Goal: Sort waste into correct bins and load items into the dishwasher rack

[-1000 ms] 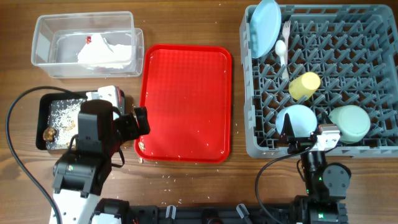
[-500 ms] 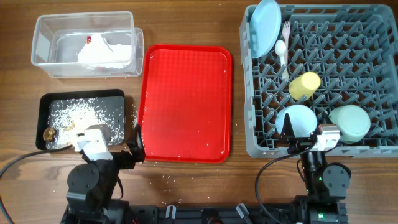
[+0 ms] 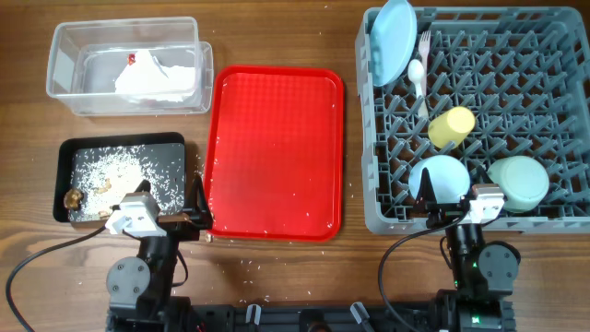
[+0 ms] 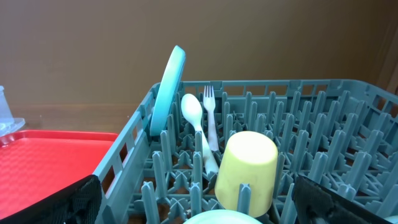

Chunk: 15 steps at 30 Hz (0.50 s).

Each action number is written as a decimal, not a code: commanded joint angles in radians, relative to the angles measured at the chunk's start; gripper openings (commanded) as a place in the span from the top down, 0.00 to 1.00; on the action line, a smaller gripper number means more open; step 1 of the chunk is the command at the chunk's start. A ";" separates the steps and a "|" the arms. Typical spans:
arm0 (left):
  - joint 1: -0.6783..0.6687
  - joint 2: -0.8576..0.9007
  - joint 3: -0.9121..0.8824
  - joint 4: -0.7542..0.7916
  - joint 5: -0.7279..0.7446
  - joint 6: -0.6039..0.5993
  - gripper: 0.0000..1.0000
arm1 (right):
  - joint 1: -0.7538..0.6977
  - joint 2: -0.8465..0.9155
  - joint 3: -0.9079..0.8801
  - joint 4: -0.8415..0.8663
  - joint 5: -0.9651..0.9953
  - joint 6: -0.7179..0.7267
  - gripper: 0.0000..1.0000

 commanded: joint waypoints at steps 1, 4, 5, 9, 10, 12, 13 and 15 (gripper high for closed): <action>0.012 -0.012 -0.047 0.066 -0.024 0.020 0.00 | -0.005 -0.003 -0.002 0.003 0.013 -0.017 0.00; 0.012 -0.012 -0.089 0.111 -0.045 0.020 0.00 | -0.005 -0.003 -0.002 0.003 0.013 -0.017 0.00; 0.012 -0.012 -0.106 0.129 -0.048 0.020 0.00 | -0.005 -0.003 -0.002 0.003 0.013 -0.018 0.00; 0.033 -0.012 -0.189 0.269 -0.046 0.019 0.00 | -0.005 -0.003 -0.002 0.003 0.013 -0.018 0.00; 0.042 -0.012 -0.209 0.309 -0.042 0.020 0.00 | -0.005 -0.003 -0.002 0.003 0.013 -0.017 0.00; 0.063 -0.013 -0.215 0.320 -0.039 0.020 0.00 | -0.005 -0.003 -0.002 0.003 0.012 -0.017 0.00; 0.069 -0.013 -0.215 0.319 -0.035 0.020 0.00 | -0.005 -0.003 -0.002 0.003 0.013 -0.018 0.00; 0.076 -0.013 -0.215 0.293 -0.036 0.021 0.00 | -0.005 -0.003 -0.002 0.003 0.013 -0.018 0.00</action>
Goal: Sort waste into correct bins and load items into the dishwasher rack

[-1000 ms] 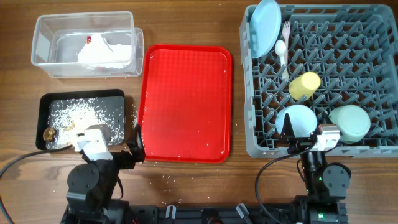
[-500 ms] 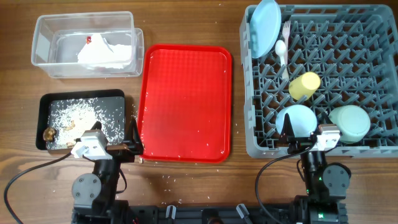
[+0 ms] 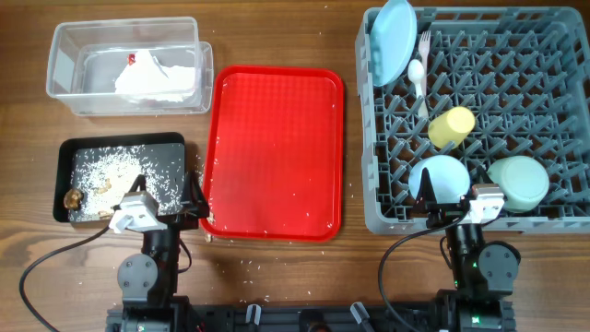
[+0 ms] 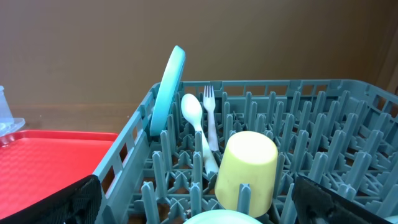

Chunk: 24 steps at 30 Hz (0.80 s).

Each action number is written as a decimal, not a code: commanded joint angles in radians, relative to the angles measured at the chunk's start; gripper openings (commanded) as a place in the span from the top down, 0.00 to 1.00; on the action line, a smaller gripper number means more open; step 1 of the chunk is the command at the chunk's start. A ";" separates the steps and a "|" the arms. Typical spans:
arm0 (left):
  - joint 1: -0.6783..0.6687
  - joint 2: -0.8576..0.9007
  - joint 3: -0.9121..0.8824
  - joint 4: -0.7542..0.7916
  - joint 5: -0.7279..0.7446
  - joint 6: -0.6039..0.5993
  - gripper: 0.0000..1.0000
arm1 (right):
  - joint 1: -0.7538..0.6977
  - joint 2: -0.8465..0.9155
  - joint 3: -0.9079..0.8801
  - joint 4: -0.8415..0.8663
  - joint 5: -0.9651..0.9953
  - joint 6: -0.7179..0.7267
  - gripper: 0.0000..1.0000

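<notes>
The red tray (image 3: 275, 152) lies bare at the centre, with only a few crumbs on it. The grey-blue dishwasher rack (image 3: 553, 55) holds a blue plate (image 3: 392, 41) on edge, a white fork (image 3: 425, 44), a white spoon (image 3: 417, 74), a yellow cup (image 3: 451, 125), a light blue bowl (image 3: 440, 175) and a pale green bowl (image 3: 519, 182). My right gripper (image 4: 199, 202) is open at the rack's near edge, with the yellow cup (image 4: 247, 169) ahead of it. Between the black bin and the tray's near left corner, my left gripper (image 3: 194, 203) seems open and holds nothing.
A clear plastic bin (image 3: 64, 65) with white paper waste stands at the back left. The black bin (image 3: 69, 157) in front of it holds rice and food scraps. Rice grains lie scattered on the wooden table near the tray's front edge.
The left arm has shifted a little to the left and back, so its gripper now sits closer to the black bin's right edge. The right arm and the dishes have not moved.
</notes>
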 commanded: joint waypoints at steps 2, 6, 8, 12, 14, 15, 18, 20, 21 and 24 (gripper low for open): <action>0.013 -0.011 -0.007 -0.076 0.004 0.021 0.00 | -0.005 -0.003 -0.002 0.003 0.013 -0.017 0.00; 0.013 -0.011 -0.007 -0.077 0.018 0.021 0.00 | -0.005 -0.003 -0.002 0.003 0.013 -0.018 0.00; 0.013 -0.011 -0.007 -0.080 0.041 0.026 0.00 | -0.005 -0.003 -0.002 0.003 0.013 -0.018 0.00; 0.013 -0.011 -0.007 -0.084 0.087 0.080 0.00 | -0.005 -0.003 -0.002 0.003 0.013 -0.018 0.00; 0.013 -0.011 -0.007 -0.084 0.089 0.079 0.00 | -0.005 -0.003 -0.002 0.003 0.013 -0.018 0.00; 0.013 -0.011 -0.007 -0.084 0.089 0.073 0.00 | -0.005 -0.003 -0.002 0.003 0.013 -0.017 0.00; 0.012 -0.011 -0.007 -0.084 0.089 0.072 0.00 | -0.005 -0.003 -0.002 0.003 0.013 -0.018 0.00; 0.012 -0.011 -0.007 -0.084 0.089 0.073 0.00 | -0.005 -0.003 -0.002 0.003 0.013 -0.018 0.00; 0.012 -0.011 -0.007 -0.084 0.089 0.073 0.00 | -0.005 -0.003 -0.002 0.003 0.013 -0.018 0.00; 0.012 -0.011 -0.007 -0.084 0.089 0.073 0.00 | -0.005 -0.003 -0.002 0.003 0.013 -0.017 0.00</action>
